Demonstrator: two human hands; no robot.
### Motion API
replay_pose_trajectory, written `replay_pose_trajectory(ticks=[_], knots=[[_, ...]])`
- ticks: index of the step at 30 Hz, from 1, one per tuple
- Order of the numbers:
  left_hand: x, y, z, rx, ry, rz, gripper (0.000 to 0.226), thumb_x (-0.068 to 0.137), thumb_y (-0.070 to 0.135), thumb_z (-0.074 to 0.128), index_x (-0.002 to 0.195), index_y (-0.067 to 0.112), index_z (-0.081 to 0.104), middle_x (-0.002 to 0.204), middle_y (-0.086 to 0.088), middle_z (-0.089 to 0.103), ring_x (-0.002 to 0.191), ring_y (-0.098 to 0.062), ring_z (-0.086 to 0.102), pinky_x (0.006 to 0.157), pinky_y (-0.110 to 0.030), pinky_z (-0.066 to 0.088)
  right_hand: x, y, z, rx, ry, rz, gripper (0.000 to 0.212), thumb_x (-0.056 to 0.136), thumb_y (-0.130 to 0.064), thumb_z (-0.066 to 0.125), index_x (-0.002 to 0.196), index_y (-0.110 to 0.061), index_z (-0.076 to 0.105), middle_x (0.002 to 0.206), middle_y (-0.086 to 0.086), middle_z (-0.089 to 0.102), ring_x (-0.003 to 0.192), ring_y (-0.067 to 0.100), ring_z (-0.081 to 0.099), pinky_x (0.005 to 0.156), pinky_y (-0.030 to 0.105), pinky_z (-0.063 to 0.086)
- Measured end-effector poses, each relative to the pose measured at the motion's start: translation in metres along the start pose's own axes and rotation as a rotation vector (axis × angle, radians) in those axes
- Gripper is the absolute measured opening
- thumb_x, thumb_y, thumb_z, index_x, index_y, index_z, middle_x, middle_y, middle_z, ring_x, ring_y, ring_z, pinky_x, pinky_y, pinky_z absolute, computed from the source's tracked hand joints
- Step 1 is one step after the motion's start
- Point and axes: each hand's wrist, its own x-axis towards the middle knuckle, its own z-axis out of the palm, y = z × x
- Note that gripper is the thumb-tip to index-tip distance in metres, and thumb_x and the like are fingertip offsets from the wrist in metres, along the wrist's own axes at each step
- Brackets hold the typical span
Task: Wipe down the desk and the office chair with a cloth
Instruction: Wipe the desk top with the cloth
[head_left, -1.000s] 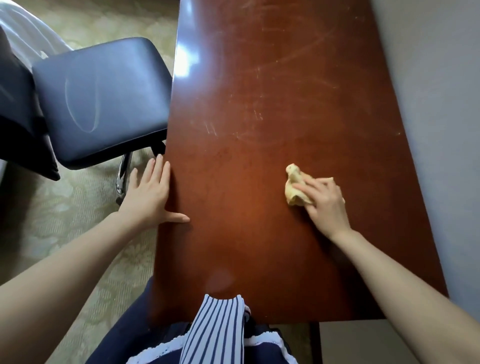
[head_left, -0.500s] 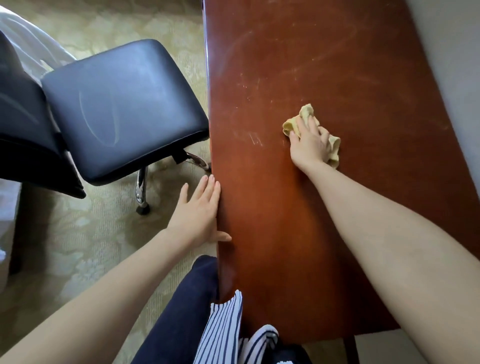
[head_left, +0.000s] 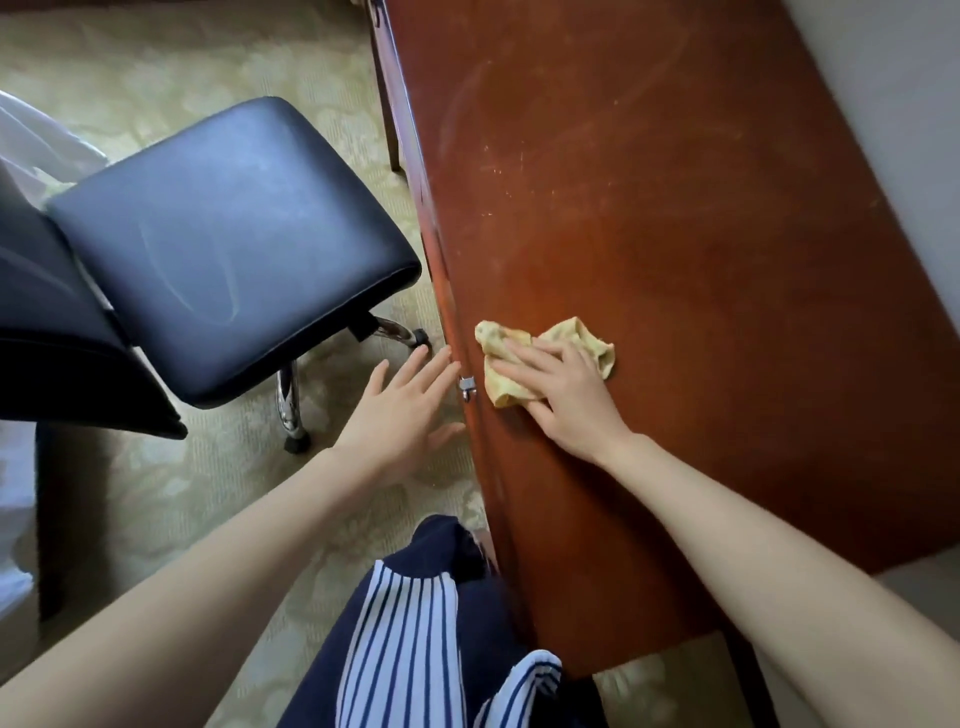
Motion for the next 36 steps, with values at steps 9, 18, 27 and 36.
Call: replay_pose_trajectory(ticks=[9,18,27,36], knots=[[-0.003,-0.017,-0.018,-0.019,0.083,-0.038,0.069,0.096,0.048,0.041,0.152,0.019,0.014,0.16,0.004,0.004,0.147,-0.017,-0.002,0.117,-0.046,0.004,-0.053,0.011,0.0,0.014,-0.051,-0.32,0.052,0.073,-0.003,0.072,0.122,-0.02,0.064,0.132,-0.002,0.057,0.117,0.022,0.045,0.096,0.04,0.036],[0.005,-0.049,-0.044,-0.018,0.123,-0.047,0.07,0.096,0.049,0.041,0.153,0.021,0.011,0.16,0.005,0.001,0.147,-0.016,-0.005,0.117,-0.043,0.002,0.011,0.01,-0.004,-0.048,-0.007,-0.29,0.042,0.079,-0.003,0.067,0.119,-0.016,0.066,0.129,0.003,0.059,0.104,0.035,0.058,0.084,0.052,0.049],[0.07,-0.093,-0.095,0.063,-0.013,0.129,0.068,0.098,0.049,0.035,0.152,0.023,0.004,0.16,0.006,-0.001,0.147,-0.018,-0.005,0.117,-0.044,0.0,0.129,0.027,-0.013,-0.085,0.008,-0.012,0.049,0.087,-0.009,0.061,0.133,-0.024,0.054,0.142,-0.004,0.047,0.12,0.029,0.044,0.102,0.046,0.036],[0.122,-0.136,-0.142,0.133,-0.073,0.191,0.067,0.098,0.05,0.035,0.152,0.022,0.009,0.16,0.006,0.0,0.147,-0.018,-0.006,0.117,-0.045,0.002,0.245,0.022,-0.016,-0.116,0.265,0.732,0.046,0.096,-0.031,0.048,0.14,-0.04,0.036,0.15,-0.009,0.03,0.125,0.022,0.031,0.106,0.043,0.029]])
